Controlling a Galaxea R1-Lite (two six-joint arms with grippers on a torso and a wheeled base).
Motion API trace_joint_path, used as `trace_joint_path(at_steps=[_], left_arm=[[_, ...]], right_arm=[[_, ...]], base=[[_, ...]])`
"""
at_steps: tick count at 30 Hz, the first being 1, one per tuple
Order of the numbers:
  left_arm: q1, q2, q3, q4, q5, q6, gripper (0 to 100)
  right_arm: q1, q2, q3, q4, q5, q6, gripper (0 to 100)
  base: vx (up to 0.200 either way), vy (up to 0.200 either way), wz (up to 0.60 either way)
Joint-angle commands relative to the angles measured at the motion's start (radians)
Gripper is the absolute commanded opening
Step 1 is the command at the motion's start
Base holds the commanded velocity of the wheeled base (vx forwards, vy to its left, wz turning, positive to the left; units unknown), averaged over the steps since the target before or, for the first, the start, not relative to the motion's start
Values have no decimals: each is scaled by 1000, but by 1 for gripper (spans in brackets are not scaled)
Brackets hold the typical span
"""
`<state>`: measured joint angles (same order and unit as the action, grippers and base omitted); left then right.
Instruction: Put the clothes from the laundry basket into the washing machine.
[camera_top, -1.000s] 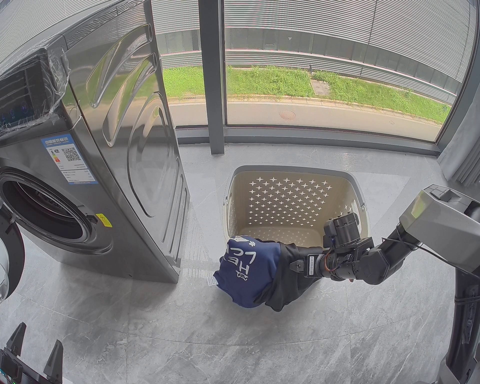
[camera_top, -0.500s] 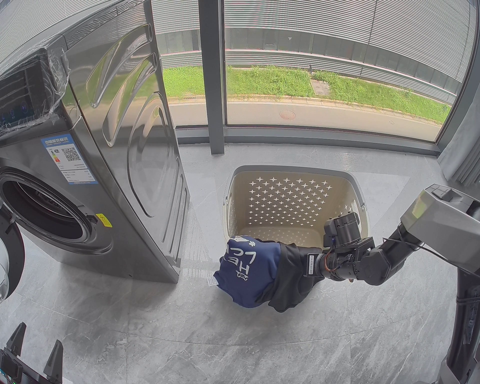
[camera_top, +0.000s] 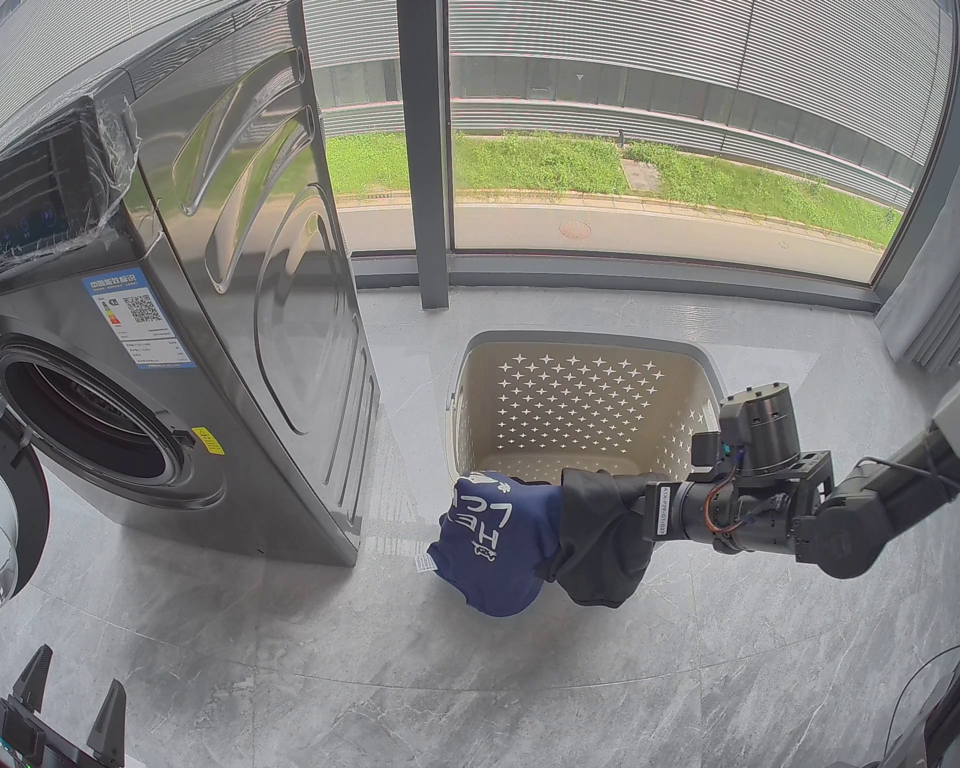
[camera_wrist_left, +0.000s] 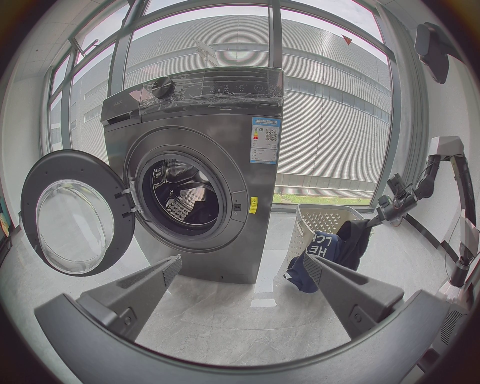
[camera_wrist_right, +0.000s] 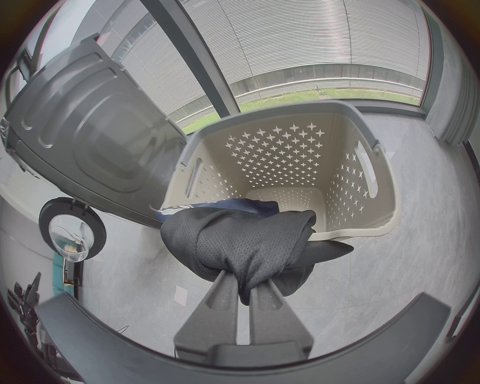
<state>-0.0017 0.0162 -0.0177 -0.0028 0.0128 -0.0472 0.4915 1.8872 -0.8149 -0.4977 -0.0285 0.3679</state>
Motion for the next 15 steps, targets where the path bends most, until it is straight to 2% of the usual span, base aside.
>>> trace_joint_path(at_steps=[1, 7, 11, 15], left_arm=[[0, -12, 18, 0, 1, 0, 100], [0, -12, 18, 0, 0, 0, 100], [0, -12, 18, 0, 1, 0, 100], [0, -12, 18, 0, 0, 0, 100]], right_arm=[[36, -178, 60, -1, -4, 0, 0], [53, -339, 123, 1, 6, 0, 0], [93, -461, 194, -1, 58, 5, 0], [96, -545, 226, -1, 75, 2, 0]], base=[[0, 0, 0], [0, 0, 0], [0, 0, 0], [0, 0, 0]])
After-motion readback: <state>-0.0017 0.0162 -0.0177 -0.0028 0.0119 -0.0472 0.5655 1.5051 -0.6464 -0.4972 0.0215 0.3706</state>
